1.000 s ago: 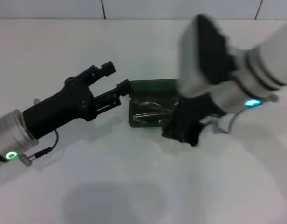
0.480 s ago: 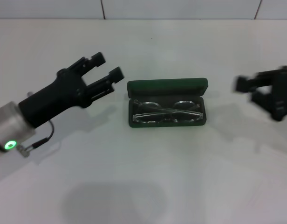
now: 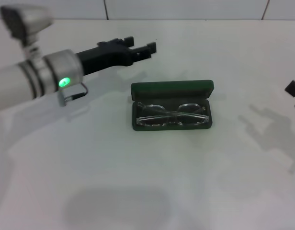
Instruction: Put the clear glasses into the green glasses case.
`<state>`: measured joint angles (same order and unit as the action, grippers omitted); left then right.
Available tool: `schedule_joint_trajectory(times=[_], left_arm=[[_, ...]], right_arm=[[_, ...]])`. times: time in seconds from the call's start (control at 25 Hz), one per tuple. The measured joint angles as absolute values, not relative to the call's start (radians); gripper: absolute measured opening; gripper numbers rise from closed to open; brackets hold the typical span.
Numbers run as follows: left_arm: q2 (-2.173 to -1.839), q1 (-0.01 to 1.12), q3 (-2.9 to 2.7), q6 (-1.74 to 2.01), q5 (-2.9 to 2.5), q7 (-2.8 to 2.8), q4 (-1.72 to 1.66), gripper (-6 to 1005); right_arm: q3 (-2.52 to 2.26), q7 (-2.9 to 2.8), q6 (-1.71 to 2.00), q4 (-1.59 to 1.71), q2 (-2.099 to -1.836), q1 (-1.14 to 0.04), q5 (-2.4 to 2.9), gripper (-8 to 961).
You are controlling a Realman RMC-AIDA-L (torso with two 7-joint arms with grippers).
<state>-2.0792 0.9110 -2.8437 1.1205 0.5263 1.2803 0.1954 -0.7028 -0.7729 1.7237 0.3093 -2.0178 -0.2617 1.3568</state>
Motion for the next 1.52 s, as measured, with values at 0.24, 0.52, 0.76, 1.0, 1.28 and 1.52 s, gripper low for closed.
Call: schedule_joint_trajectory(times=[0.24, 0.52, 0.76, 1.0, 1.28, 1.52], left_arm=[[-2.092, 1.04, -2.845, 0.82, 0.322, 1.367, 0.073, 842], [-2.092, 1.005, -2.844, 0.816, 0.286, 1.335, 0.006, 842], [-2.092, 0.918, -2.83, 0.849, 0.3, 1.187, -0.058, 841], [-2.094, 0.835, -2.831, 0.907, 0.39, 0.971, -0.104, 841], [-2.089, 0.758, -2.82, 1.245, 0.492, 0.792, -0.099, 842], [-2.055, 0.77, -2.834, 1.665, 0.415, 0.837, 0.02, 841]], right_arm=[[-0.704, -0.764, 1.708, 0.272, -2.018, -0.262, 1.362, 357], [-0.699, -0.753, 1.704, 0.263, -2.016, -0.256, 1.359, 676], [-0.698, -0.758, 1.687, 0.262, -2.016, -0.256, 1.356, 676], [-0.698, -0.764, 1.681, 0.269, -2.015, -0.263, 1.354, 676], [-0.699, -0.766, 1.698, 0.278, -2.012, -0.266, 1.346, 676], [-0.78, -0.846, 1.731, 0.372, -2.001, -0.309, 1.453, 676]])
